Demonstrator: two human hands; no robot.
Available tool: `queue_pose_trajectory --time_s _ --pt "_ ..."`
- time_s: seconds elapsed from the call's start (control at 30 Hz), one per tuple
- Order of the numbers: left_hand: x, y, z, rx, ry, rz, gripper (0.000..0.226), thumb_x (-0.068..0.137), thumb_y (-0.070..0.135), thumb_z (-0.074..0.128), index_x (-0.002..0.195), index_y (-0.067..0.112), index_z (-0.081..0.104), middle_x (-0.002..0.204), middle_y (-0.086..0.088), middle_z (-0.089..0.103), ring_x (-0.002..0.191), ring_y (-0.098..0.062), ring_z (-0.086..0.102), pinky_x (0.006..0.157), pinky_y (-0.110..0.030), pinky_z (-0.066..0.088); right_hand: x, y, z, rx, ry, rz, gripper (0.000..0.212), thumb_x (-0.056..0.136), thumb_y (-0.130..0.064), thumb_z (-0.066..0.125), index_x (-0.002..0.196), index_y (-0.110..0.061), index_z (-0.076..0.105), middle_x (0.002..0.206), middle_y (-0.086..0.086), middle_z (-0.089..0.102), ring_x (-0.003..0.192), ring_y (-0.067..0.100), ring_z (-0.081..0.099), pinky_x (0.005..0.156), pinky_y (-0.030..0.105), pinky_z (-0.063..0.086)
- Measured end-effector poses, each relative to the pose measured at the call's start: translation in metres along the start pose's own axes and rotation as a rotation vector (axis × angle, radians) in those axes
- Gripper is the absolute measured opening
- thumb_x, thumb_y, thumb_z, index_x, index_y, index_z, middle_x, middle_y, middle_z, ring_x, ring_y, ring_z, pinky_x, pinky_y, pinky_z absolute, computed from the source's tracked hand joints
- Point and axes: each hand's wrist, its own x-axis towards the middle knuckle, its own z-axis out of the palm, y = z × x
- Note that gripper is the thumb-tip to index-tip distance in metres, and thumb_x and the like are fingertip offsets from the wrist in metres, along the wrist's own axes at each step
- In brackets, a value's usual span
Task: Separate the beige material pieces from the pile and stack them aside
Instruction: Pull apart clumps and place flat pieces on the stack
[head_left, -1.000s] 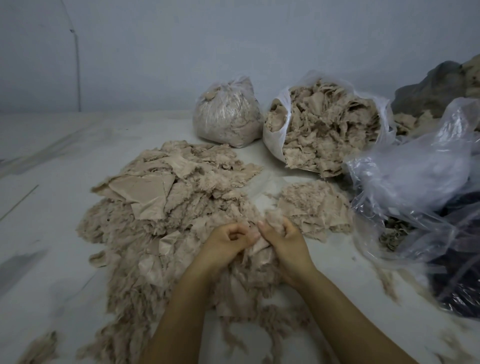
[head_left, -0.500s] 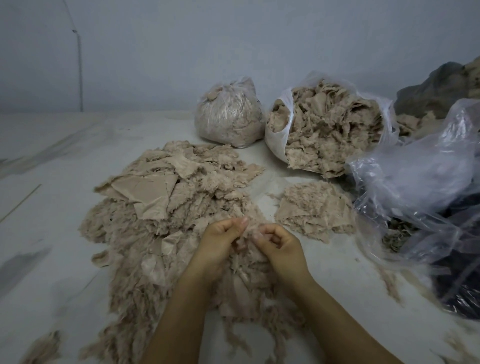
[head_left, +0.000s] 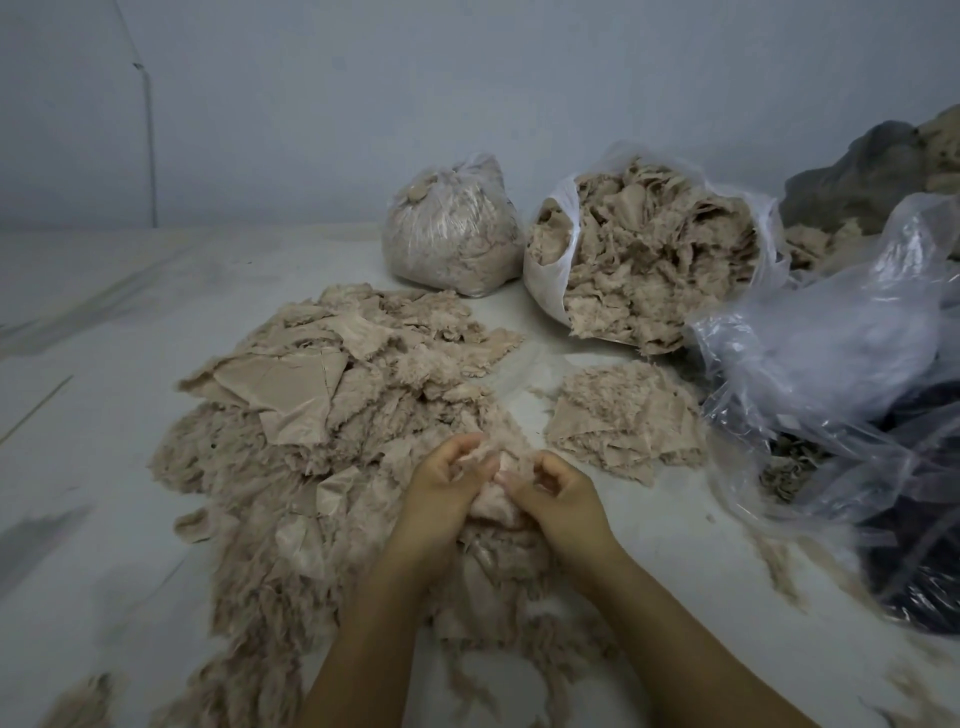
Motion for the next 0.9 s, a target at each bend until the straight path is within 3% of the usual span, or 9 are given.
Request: queue_pose_trajectory --time_s 0.07,0.17,0.33,0.4,0.53,0.73,0.8,0.87,0.9 --pt "0.001 0.000 0.000 0.136 0.139 0.082 0.020 0.091 0.003 0.058 0.099 0.020 0.063 0.099 -0.005 0.067 0.083 -0.016 0.066 0.064 -0.022 0.053 0.001 0.000 0.002 0.128 0.115 -0.001 0.012 0.083 -0.011 0.071 0.080 -0.009 0.061 0.070 0.008 0.064 0.062 0.019 0.062 0.058 0.030 0.055" --pt "0.004 0.003 -0.006 0.048 0.282 0.089 0.014 0.091 0.002 0.057 0.102 0.009 0.061 0.082 -0.005 0.063 0.070 -0.012 0.061 0.060 -0.018 0.051 0.005 0.000 -0.004 0.265 0.256 -0.034 0.011 0.088 -0.004 0.064 0.079 -0.008 0.059 0.059 0.000 0.064 0.047 0.010 0.059 0.047 0.021 0.052" --pt "0.003 0.011 -0.007 -0.166 0.089 -0.233 0.041 0.078 0.017 0.072 0.113 0.005 0.055 0.108 -0.014 0.066 0.080 -0.019 0.068 0.059 -0.027 0.055 0.001 -0.004 -0.006 0.236 0.146 -0.136 0.009 0.088 -0.003 0.063 0.081 -0.007 0.058 0.065 -0.003 0.064 0.062 0.008 0.061 0.060 0.020 0.053" --pt "0.000 0.012 -0.001 -0.171 0.028 -0.284 0.036 0.082 0.016 0.069 0.112 0.001 0.057 0.102 -0.013 0.071 0.074 -0.017 0.071 0.054 -0.025 0.055 -0.001 -0.004 -0.004 0.214 0.075 -0.158 0.011 0.086 -0.002 0.065 0.080 -0.008 0.057 0.070 0.001 0.061 0.067 0.011 0.059 0.063 0.023 0.052" --pt "0.005 0.016 -0.004 -0.303 0.224 -0.111 0.012 0.092 0.006 0.054 0.084 0.000 0.061 0.068 -0.013 0.067 0.056 -0.020 0.065 0.050 -0.026 0.053 -0.004 0.000 -0.013 0.285 0.116 -0.101 0.018 0.080 0.000 0.069 0.073 -0.009 0.056 0.066 0.004 0.061 0.064 0.017 0.058 0.064 0.030 0.051" --pt "0.009 0.017 -0.004 -0.006 0.310 0.095 0.017 0.096 0.010 0.051 0.079 0.009 0.055 0.078 -0.015 0.057 0.070 -0.023 0.051 0.071 -0.037 0.045 -0.012 0.012 -0.024 0.125 0.113 -0.070 0.023 0.083 0.007 0.064 0.070 -0.008 0.053 0.057 0.000 0.055 0.053 0.013 0.049 0.051 0.020 0.043" --pt "0.007 0.018 -0.005 0.028 0.298 0.121 0.017 0.096 0.011 0.051 0.080 0.013 0.057 0.073 -0.010 0.059 0.065 -0.021 0.053 0.064 -0.033 0.046 -0.011 0.011 -0.026 0.065 0.094 -0.049 0.017 0.087 0.004 0.059 0.079 -0.010 0.054 0.064 0.001 0.052 0.057 0.012 0.048 0.052 0.021 0.042" --pt "0.006 0.019 -0.005 0.054 0.251 0.138 0.015 0.096 0.011 0.051 0.083 0.016 0.057 0.070 -0.006 0.057 0.062 -0.019 0.051 0.059 -0.030 0.045 -0.009 0.006 -0.025 0.071 0.098 -0.002 0.006 0.092 -0.015 0.058 0.097 -0.013 0.055 0.080 0.002 0.056 0.064 0.007 0.057 0.057 0.021 0.050" --pt "0.005 0.019 -0.003 0.043 0.225 0.136 0.014 0.096 0.010 0.051 0.086 0.017 0.057 0.072 -0.005 0.058 0.064 -0.019 0.052 0.060 -0.030 0.046 -0.007 0.005 -0.024 0.079 0.088 0.028 0.019 0.093 -0.027 0.058 0.108 -0.016 0.054 0.090 0.003 0.059 0.071 0.007 0.061 0.063 0.022 0.054"
